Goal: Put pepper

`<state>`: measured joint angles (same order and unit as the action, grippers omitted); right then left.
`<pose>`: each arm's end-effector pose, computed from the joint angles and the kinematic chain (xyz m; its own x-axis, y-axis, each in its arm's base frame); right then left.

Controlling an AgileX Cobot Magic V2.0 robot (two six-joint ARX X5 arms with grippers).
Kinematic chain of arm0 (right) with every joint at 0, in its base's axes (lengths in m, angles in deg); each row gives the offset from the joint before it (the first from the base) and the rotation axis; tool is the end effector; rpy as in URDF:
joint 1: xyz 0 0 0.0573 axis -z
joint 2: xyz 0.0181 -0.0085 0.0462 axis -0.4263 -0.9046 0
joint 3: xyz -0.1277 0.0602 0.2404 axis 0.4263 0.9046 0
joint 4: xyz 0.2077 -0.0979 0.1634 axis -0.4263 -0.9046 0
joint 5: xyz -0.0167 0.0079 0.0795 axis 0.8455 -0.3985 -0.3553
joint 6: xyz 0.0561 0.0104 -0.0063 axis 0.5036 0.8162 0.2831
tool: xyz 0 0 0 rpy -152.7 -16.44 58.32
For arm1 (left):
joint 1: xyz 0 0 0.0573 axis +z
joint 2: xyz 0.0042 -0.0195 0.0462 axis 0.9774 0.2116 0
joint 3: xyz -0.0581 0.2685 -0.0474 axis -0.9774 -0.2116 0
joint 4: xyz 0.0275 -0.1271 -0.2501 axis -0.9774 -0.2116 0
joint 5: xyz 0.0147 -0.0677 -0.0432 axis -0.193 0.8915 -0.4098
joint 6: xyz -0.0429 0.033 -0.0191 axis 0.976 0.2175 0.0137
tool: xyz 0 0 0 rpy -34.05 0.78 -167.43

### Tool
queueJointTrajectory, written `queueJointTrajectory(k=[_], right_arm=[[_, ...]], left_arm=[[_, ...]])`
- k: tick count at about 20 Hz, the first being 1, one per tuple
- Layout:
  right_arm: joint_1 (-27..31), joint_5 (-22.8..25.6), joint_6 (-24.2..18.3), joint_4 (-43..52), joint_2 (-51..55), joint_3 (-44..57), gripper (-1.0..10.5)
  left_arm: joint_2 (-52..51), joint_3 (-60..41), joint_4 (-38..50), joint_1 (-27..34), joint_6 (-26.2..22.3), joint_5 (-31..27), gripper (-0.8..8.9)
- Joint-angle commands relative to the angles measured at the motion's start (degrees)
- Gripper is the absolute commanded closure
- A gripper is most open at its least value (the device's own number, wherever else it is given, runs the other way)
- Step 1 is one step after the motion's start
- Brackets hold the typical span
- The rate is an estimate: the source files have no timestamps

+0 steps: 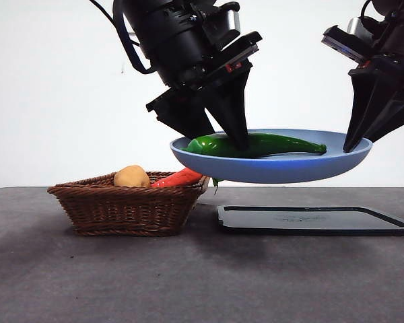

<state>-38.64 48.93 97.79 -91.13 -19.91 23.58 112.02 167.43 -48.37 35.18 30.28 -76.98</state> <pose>0.2785 0.0808 0.2473 0.2789 0.4755 -0.8343 -0.1594 0.8797 0.4481 0.2979 -0.2840 0.2538 0.2306 -0.4982 -0.8359 0.7581 0.6305 -0.1667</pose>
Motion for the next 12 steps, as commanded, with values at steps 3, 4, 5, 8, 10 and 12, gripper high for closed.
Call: queueJointTrajectory(k=[3,4,5,8,10,12], right_arm=[[-0.2,-0.6,0.3,0.0,-0.6,-1.0,9.4],[-0.2,-0.6,0.3,0.0,-0.6,-1.0,9.4],[-0.2,-0.6,0.3,0.0,-0.6,-1.0,9.4],[-0.2,-0.6,0.3,0.0,-0.6,-1.0,9.4],[-0.1,-0.4,0.3,0.2,-0.6,-1.0,9.4],[0.8,-0.2,0.9,1.7,-0.6,-1.0,9.4]], left_arm=[[-0.2,1.0,-0.7,-0.5,0.5,0.0,5.79],[-1.0,1.0,-1.2,-0.6,0.8,0.0,5.79],[-2.0,1.0,-1.7,-0.6,1.0,0.2,5.79],[-5.8,1.0,-2.7,-0.5,1.1,0.1,5.79],[-9.1,1.0,-3.2,-0.5,1.1,0.1,5.79],[-13.2,1.0,-3.9,-0.5,1.0,0.1,5.79]])
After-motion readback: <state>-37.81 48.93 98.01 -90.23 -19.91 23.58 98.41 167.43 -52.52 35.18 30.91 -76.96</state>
